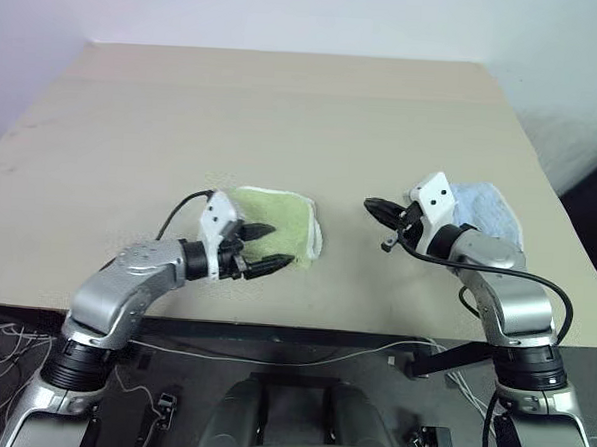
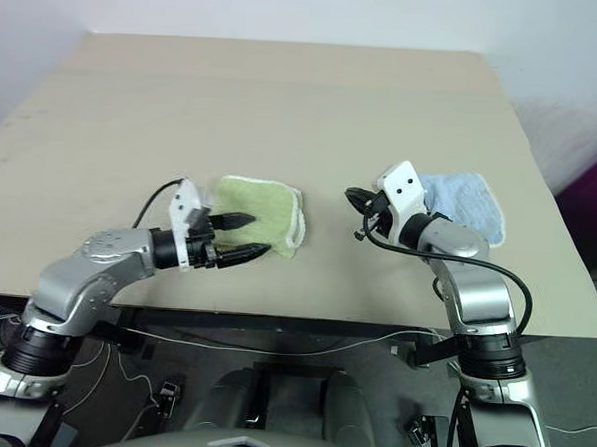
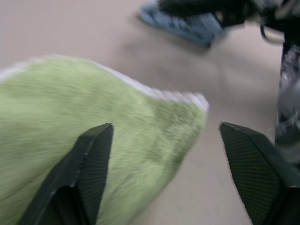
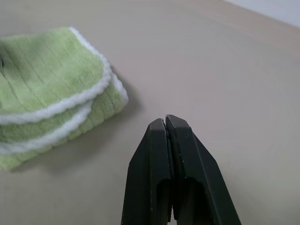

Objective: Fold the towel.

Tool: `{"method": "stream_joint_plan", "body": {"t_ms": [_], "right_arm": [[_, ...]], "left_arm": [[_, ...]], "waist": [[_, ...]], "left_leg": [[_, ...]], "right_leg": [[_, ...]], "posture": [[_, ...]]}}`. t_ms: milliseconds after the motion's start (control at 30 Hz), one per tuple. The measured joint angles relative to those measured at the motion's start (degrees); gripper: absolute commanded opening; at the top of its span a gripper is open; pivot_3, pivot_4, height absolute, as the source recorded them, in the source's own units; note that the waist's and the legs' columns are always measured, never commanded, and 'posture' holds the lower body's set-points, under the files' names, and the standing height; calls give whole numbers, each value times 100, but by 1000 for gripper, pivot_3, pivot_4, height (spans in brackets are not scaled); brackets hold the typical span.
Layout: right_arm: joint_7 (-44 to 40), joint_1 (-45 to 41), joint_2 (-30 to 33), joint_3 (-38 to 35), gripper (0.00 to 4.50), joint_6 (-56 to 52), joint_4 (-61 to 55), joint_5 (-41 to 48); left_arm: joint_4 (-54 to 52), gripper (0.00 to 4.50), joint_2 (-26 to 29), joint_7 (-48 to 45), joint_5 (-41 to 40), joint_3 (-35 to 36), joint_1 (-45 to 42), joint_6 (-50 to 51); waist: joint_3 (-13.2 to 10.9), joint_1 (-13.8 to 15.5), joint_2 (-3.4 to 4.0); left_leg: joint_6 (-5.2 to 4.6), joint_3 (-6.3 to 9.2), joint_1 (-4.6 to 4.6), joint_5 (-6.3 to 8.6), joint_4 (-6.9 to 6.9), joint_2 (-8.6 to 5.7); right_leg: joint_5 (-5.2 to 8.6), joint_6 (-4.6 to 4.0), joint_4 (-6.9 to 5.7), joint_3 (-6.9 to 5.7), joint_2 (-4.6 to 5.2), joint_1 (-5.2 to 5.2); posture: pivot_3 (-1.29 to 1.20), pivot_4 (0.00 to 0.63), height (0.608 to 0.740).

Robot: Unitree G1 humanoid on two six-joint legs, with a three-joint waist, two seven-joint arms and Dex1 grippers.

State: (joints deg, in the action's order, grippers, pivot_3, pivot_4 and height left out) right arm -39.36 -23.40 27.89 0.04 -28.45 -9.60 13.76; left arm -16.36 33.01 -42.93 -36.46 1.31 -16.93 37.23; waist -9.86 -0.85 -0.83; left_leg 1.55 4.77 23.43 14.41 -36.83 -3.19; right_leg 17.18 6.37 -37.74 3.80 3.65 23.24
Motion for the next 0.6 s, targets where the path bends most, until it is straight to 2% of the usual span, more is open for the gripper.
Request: {"method": "stream_joint_plan", "body": {"t_ms": [100,200,400,600], "right_arm": [[35,-183,-250,87,0,-124,-15,116],[79,-356,-470,270,0,-170,-34,145],[160,-710,-1150,813,0,-220,285,127],[104,-513,-1350,1318,0,-218,1012,-20]], "left_arm": [[206,3043,-52,329,-96,590,-186,-28],[479,2074,-114,514,16,748,-387,-150],[1071,19,-189,367,769,176,-742,-734],[1644,19,-248,-115,1451,-654,-749,-1149]], "waist": [[0,2,0],[0,2,0],[1,8,-1],[1,-7,-1]], "left_leg": [[0,0,0,0,-2,0],[0,-1,0,0,-2,-2],[1,0,0,0,-2,-6],[1,-1,1,-1,-1,-5]], "right_leg": [[0,1,-1,-1,-1,0],[0,1,-1,-2,-1,1],[-1,1,-1,-5,-1,0],[-1,0,-5,-4,-1,7]], "posture": [[0,150,740],[0,150,740],[0,150,740],[0,150,740]]}}
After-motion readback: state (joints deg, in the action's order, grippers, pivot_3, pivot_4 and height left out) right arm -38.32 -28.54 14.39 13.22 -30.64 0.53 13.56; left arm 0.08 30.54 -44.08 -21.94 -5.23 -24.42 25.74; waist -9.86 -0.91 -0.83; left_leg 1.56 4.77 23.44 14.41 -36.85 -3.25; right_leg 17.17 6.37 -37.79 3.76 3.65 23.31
